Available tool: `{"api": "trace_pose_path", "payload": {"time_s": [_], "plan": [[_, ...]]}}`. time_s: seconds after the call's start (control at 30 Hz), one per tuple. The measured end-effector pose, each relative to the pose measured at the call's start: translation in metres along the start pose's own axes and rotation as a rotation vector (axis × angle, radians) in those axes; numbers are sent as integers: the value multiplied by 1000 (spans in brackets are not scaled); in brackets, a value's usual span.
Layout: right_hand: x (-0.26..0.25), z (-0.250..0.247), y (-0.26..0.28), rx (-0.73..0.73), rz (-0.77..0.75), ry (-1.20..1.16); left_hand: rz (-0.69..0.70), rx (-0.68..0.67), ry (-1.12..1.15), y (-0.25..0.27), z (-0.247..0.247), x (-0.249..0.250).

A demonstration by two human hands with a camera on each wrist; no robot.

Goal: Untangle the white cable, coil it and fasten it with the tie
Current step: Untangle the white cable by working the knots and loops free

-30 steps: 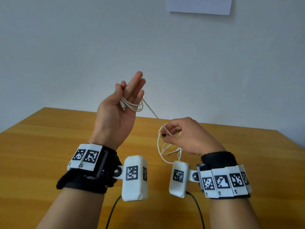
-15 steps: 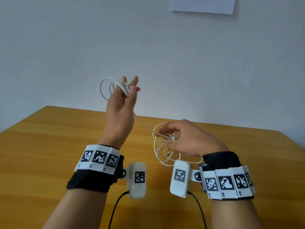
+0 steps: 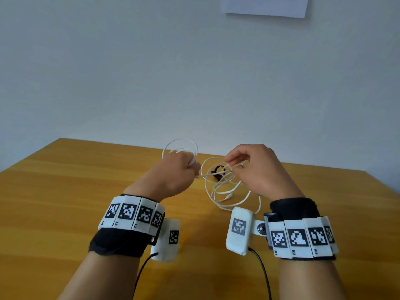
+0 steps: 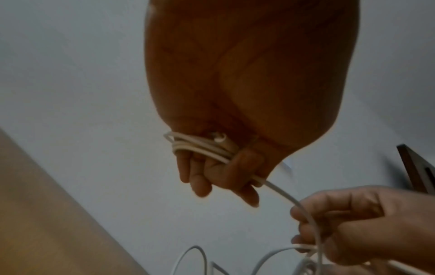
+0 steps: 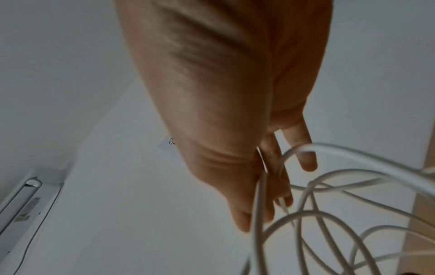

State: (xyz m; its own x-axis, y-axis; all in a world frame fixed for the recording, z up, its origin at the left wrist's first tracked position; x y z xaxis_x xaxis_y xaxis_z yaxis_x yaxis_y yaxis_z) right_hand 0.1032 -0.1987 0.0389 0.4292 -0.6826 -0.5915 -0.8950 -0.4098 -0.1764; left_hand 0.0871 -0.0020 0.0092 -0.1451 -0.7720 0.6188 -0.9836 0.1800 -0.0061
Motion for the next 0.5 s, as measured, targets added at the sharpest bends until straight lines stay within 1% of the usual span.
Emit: {"api": "trace_pose_path", "payload": {"time_s": [0.1,0.17,0.27,0.33,0.4,0.5], "plan": [[6,-3,-1,26,42,38,29,17,155,7,-4,5],[10,-3,-2,32,75,50,34,84,230,9,-10,5],[14,-2,-2,44,107,5,35,179,353,10,-17,4],[15,-3,-1,77,117,-37,30,207,420,9,-19,3],[16,-4,-1,115,138,-50,53,227,453,9,-21,4],[21,-9,1,195,175,-87,67,330,528,9,-27,-1]]}}
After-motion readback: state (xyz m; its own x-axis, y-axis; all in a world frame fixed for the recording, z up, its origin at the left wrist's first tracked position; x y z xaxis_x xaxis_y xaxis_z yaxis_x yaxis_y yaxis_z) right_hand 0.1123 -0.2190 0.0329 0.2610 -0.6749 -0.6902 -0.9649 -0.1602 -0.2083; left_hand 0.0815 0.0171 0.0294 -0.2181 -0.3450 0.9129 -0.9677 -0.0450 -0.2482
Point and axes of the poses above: each hand's wrist, its own y-axis away from the middle knuckle, its own z-axis out of the palm, x = y × z, the point moved 5 cm from there along -y, towards the middle knuckle, and after that the axes turned 12 degrees about -x, right-handed, at the moved point
